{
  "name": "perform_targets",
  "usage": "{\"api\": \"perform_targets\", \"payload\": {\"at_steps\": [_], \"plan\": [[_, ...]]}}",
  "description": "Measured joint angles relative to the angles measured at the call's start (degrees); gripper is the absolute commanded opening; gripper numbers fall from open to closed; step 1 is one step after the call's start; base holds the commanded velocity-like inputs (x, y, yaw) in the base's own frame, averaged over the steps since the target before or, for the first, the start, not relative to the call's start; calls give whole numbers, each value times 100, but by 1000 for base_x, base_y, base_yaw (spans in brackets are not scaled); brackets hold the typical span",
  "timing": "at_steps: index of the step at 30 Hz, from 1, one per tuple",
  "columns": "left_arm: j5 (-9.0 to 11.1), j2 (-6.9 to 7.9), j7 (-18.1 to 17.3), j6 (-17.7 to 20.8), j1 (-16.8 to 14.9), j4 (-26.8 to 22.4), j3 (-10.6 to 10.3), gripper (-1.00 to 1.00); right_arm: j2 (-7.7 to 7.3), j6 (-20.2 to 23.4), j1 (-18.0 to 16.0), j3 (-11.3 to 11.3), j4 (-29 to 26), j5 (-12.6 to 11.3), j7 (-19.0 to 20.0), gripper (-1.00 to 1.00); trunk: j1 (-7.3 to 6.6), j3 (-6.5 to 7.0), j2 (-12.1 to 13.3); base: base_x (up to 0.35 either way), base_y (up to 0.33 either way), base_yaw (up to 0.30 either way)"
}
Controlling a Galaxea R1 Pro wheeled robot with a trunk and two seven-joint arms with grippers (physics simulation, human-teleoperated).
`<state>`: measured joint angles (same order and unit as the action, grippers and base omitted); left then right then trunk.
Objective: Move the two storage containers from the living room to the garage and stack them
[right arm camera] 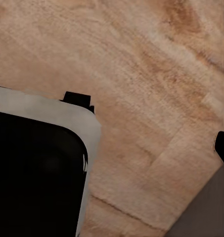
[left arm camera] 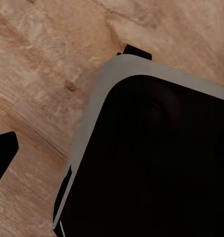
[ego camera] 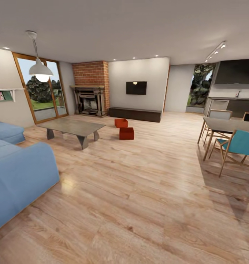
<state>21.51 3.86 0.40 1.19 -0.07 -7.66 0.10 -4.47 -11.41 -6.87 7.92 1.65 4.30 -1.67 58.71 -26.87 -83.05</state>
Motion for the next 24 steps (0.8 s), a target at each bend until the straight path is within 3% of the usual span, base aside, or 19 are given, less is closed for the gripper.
{"api": "perform_targets", "payload": {"at_steps": [24], "plan": [[10, 9, 0, 0, 1, 0, 8, 100, 8, 0, 0, 0, 1, 0, -7, 100, -1, 0, 0, 315, -58, 0]]}}
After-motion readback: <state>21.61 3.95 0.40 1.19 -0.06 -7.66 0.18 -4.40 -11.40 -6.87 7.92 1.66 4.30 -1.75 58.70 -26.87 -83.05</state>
